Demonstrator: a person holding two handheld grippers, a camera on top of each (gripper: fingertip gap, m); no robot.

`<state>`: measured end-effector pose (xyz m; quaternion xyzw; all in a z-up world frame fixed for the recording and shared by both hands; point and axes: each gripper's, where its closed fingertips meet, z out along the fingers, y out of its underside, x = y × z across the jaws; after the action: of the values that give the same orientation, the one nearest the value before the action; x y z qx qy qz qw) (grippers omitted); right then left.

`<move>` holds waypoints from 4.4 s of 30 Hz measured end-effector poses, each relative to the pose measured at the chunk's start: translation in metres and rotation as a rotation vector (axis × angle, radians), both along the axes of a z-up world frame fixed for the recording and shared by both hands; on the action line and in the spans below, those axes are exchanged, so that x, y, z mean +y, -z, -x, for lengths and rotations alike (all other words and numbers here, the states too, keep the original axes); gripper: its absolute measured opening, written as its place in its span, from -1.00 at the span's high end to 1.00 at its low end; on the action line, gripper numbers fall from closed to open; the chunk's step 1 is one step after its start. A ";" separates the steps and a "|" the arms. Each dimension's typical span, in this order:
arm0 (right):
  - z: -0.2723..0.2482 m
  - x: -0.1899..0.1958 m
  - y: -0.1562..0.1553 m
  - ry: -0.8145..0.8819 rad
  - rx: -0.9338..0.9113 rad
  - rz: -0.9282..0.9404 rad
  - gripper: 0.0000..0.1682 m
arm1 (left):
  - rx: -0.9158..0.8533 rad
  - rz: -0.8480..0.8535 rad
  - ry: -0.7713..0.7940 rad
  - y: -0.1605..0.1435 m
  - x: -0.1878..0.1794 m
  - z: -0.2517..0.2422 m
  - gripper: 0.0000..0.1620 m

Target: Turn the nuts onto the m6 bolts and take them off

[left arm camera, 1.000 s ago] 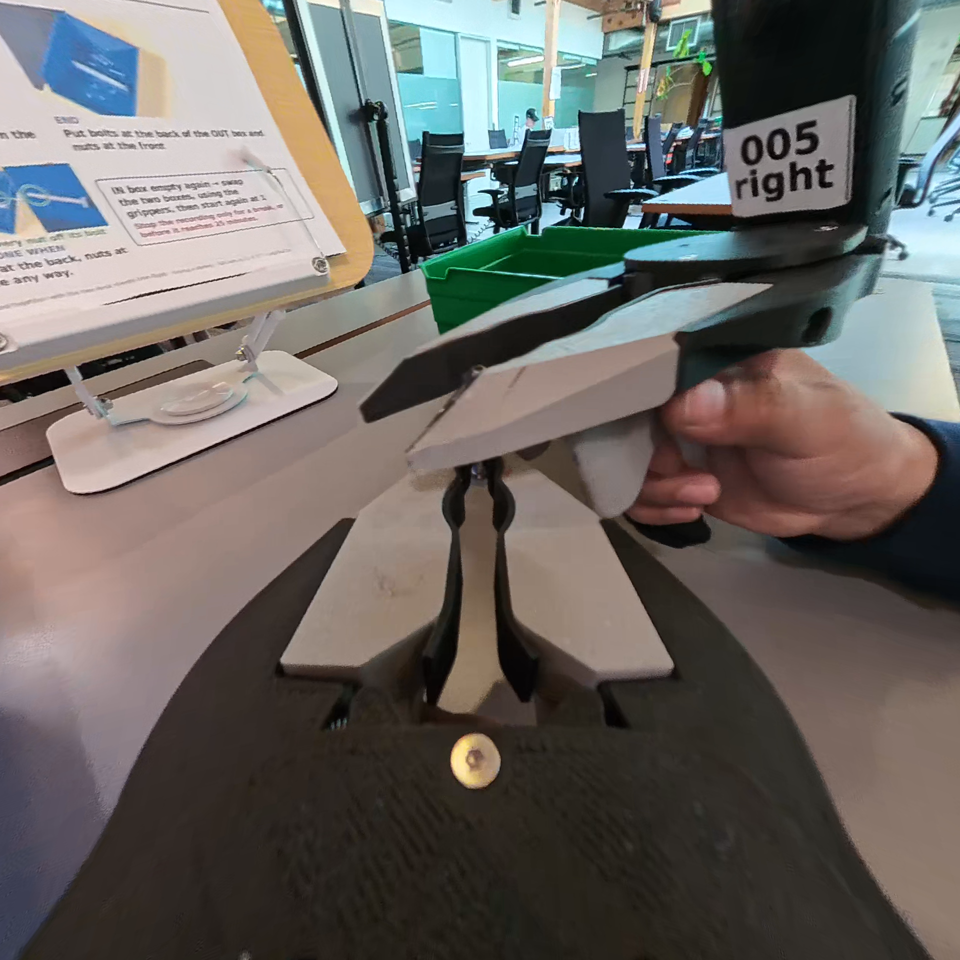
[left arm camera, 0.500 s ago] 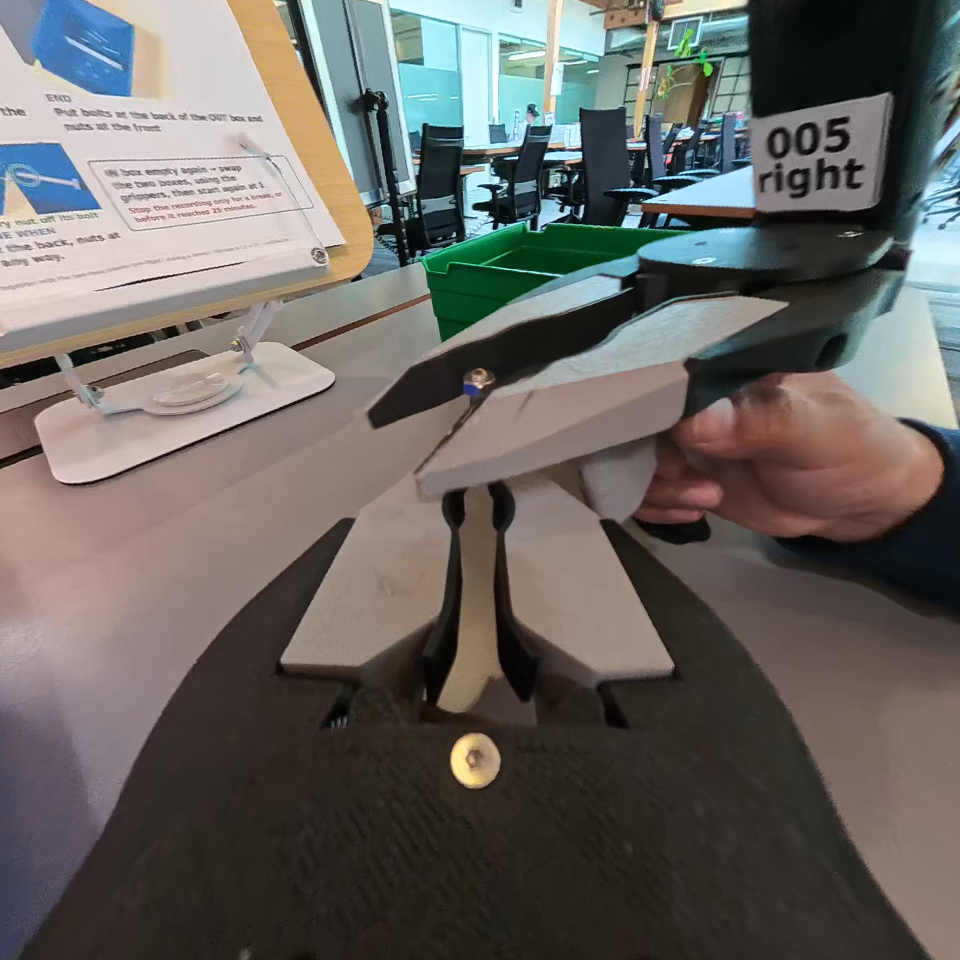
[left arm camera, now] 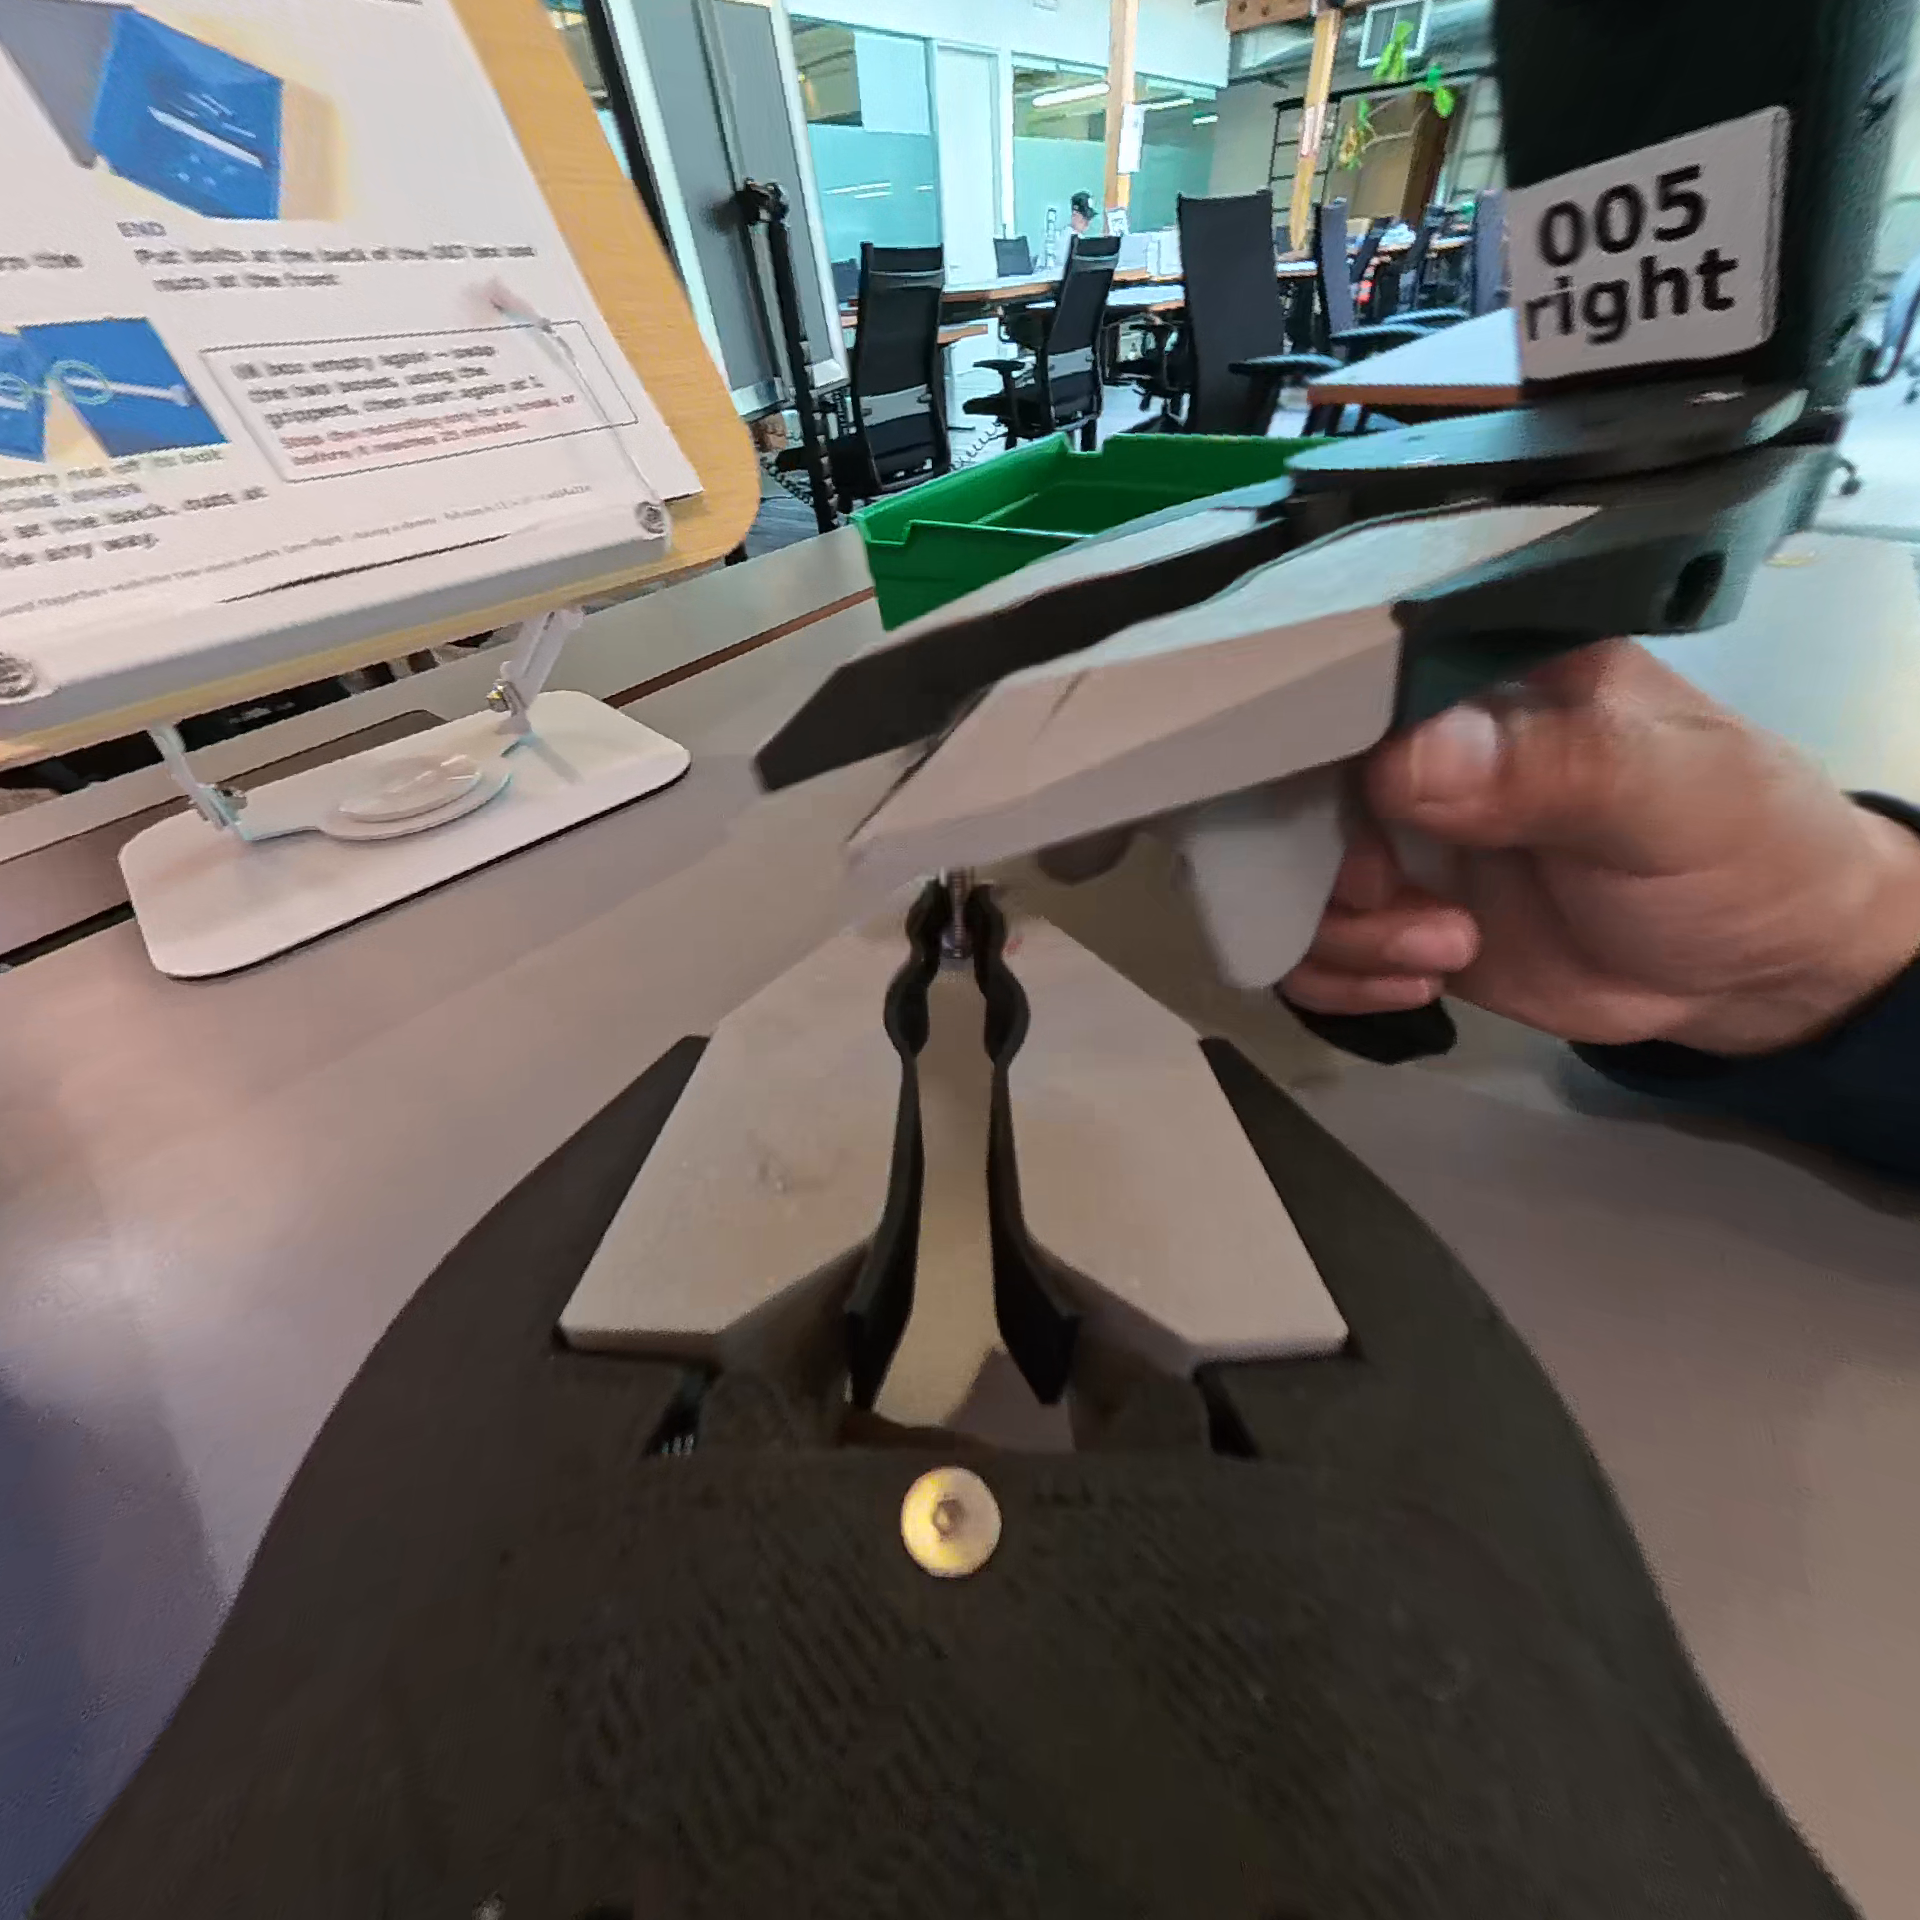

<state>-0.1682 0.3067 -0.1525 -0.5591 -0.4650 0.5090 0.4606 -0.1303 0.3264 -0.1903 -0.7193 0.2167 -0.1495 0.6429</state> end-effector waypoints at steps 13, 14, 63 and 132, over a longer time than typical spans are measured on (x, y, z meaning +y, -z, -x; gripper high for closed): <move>-0.011 0.008 0.000 0.066 -0.022 -0.083 0.69 | -0.025 0.019 -0.112 0.000 0.008 0.029 0.97; -0.011 0.008 -0.001 0.065 -0.014 -0.075 0.69 | -0.022 0.026 -0.111 0.001 0.008 0.029 0.97; -0.007 0.009 0.004 0.079 -0.020 -0.095 0.73 | -0.030 0.040 -0.082 0.001 0.005 0.020 0.97; -0.263 0.129 -0.002 0.670 -0.380 -0.036 0.98 | 0.011 0.160 0.176 0.022 -0.013 -0.025 0.97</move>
<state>0.0951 0.4353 -0.1509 -0.7561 -0.3426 0.2092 0.5169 -0.1049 0.3137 -0.2125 -0.7472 0.2701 -0.2183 0.5666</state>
